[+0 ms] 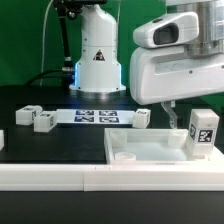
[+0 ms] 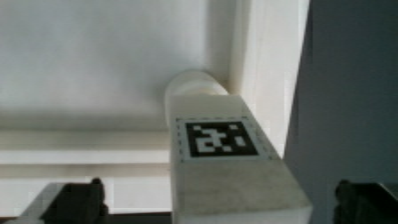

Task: Assemble one leg

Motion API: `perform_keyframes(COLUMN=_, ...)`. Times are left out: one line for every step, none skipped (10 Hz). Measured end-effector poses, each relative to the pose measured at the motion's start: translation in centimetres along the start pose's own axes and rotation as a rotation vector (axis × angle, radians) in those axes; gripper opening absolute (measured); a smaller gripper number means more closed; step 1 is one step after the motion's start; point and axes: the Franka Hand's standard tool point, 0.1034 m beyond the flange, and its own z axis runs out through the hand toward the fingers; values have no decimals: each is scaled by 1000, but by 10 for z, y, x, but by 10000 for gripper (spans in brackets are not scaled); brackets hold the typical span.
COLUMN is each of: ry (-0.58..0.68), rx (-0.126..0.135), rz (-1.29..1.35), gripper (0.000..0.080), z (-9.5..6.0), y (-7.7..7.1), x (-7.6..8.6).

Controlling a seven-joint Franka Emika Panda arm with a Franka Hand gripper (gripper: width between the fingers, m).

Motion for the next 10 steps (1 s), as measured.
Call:
perform_keyframes(ry=1, rx=0, rz=1, gripper=548, z=0, y=1, x=0)
perform_keyframes(ry=1, rx=0, rz=1, gripper=548, z=0, y=1, x=0)
perform_keyframes(ry=1, rx=0, rz=1, gripper=346, z=0, y=1, x=0)
perform_keyframes(ry=1, rx=-3, rz=3, gripper=291, z=0, y=3, x=0)
perform_keyframes(ry=2, rx=-3, rz=15, gripper=291, z=-1, y=3, x=1)
perform_keyframes(ry=2, rx=-3, rz=30, gripper=291, z=-1, y=4, x=1)
perform_keyframes(ry=2, rx=-3, rz=30, gripper=291, z=-1, y=4, x=1)
perform_keyframes(ry=23, rx=-1, rz=138, gripper=291, z=-1, y=5, x=0)
perform_keyframes(ry=42, rx=10, rz=258, gripper=291, z=0, y=6, x=-2)
perform_keyframes(ry=51, rx=20, rz=383, gripper=291, z=-1, y=7, x=-3)
